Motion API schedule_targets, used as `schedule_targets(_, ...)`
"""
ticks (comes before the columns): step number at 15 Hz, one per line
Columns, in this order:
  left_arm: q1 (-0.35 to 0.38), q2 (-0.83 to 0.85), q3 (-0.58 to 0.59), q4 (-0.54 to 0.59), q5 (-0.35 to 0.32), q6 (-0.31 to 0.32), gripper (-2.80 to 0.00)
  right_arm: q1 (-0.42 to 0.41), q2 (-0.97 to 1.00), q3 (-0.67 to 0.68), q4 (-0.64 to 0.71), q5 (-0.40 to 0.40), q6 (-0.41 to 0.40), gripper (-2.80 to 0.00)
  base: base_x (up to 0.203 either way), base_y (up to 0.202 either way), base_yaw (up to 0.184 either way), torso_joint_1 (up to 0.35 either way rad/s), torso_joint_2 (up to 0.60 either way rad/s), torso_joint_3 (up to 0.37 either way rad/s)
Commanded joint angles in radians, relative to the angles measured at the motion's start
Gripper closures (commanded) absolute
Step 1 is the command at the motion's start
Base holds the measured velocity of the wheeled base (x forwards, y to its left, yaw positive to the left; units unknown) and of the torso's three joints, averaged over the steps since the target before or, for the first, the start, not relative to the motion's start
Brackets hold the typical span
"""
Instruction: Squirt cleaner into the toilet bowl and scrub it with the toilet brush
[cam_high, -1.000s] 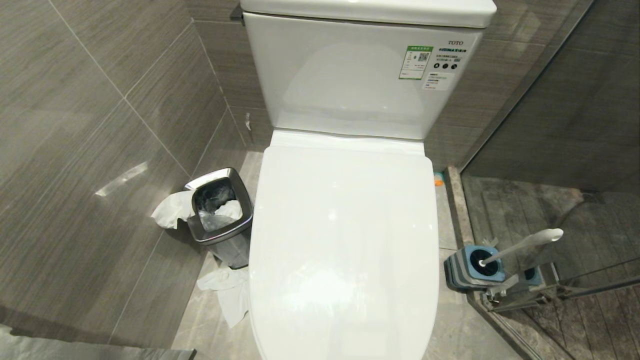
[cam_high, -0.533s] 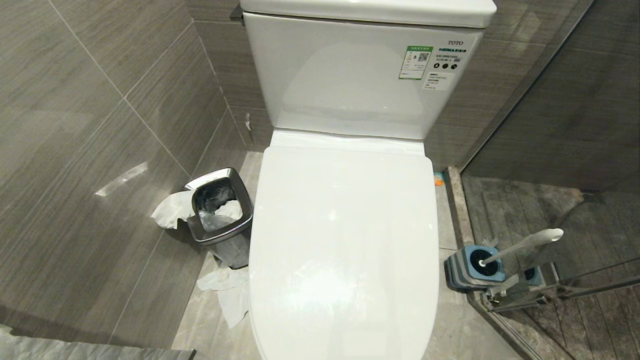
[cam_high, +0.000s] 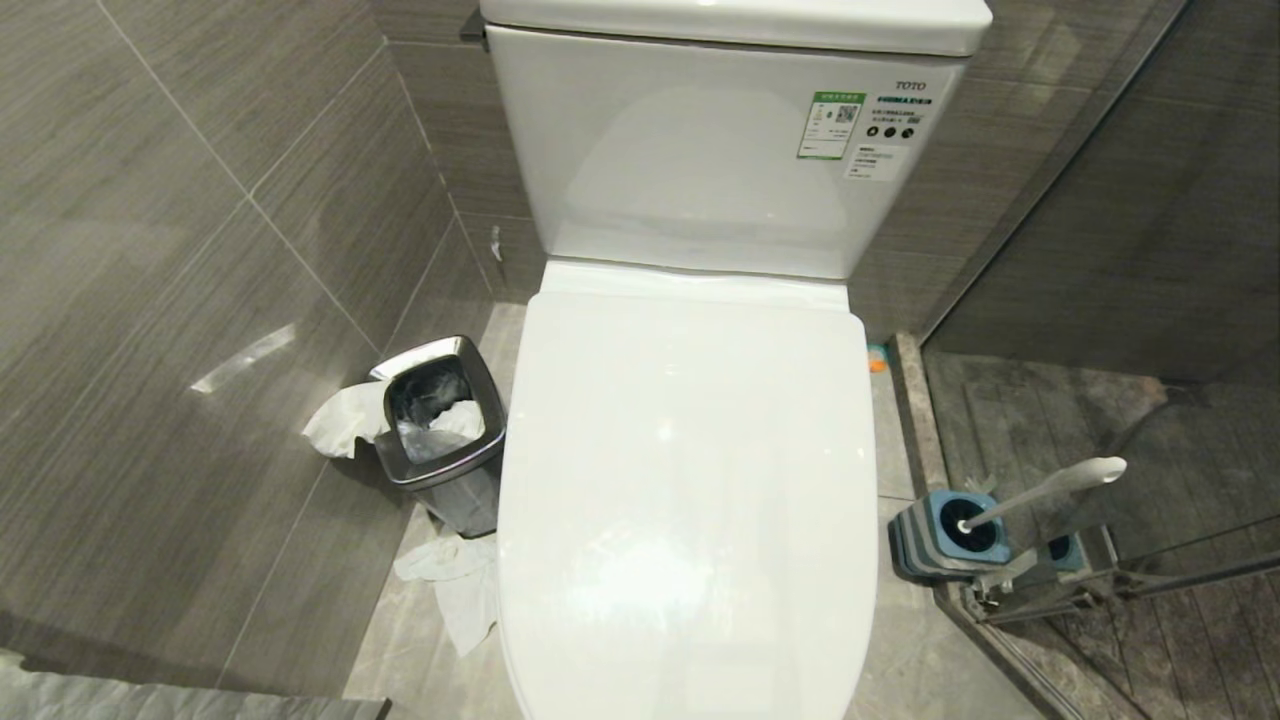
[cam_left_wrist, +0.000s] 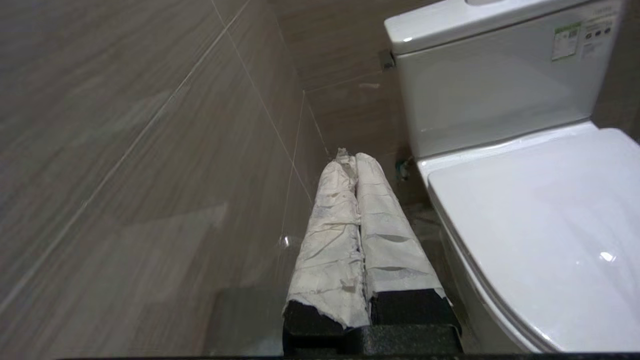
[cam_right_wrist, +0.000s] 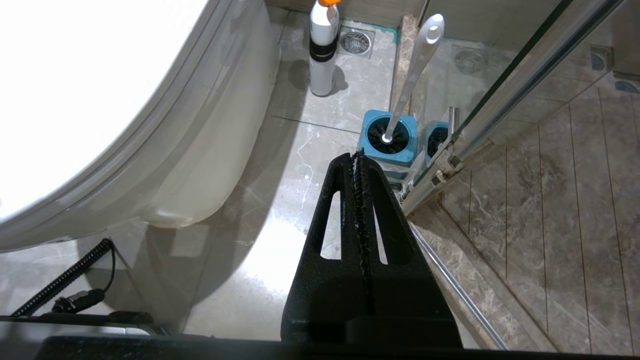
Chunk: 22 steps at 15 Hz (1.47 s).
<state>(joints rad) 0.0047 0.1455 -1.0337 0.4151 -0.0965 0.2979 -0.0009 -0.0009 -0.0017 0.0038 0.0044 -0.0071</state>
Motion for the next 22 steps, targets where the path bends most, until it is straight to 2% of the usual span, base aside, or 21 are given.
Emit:
schedule_targets(1,-0.003,-0.119,0.096,0.002,0.058,0.007,0.00,-0.001,0.001,0.000,0.001,0.000,-0.001,0.00,0.000,0.000,0.000,0.000,0.00,0.000)
schedule_targets(3,-0.003,-0.145,0.160,-0.012,0.120,0.008,0.00,-0.001,0.001,0.000,0.000,0.001,-0.001,0.00,0.000,0.000,0.000,0.000,0.00,0.000)
schedule_targets(4,-0.003,-0.145,0.182,-0.025,0.125,0.006,0.00,-0.001,0.001,0.000,0.000,0.001,-0.001,0.00,0.000,0.000,0.000,0.000,0.00,0.000)
schedule_targets(7,-0.003,-0.145,0.298,-0.139,0.126,0.006,0.00,-0.001,0.001,0.000,0.001,0.000,-0.001,0.00,0.000,0.000,0.000,0.000,0.00,0.000)
schedule_targets(15,-0.005,-0.145,0.762,-0.522,0.127,-0.007,0.00,-0.001,0.001,0.000,0.000,0.000,-0.001,0.00,0.000,0.000,0.000,0.000,0.00,0.000)
schedule_targets(19,-0.005,-0.145,0.932,-0.608,0.131,-0.010,0.00,0.000,0.001,0.000,-0.001,0.002,-0.001,0.00,0.000,0.000,0.000,0.000,0.00,0.000)
schedule_targets(22,-0.004,-0.145,1.034,-0.650,0.133,-0.043,0.00,-0.001,0.001,0.000,0.001,0.000,-0.001,0.00,0.000,0.000,0.000,0.000,0.00,0.000)
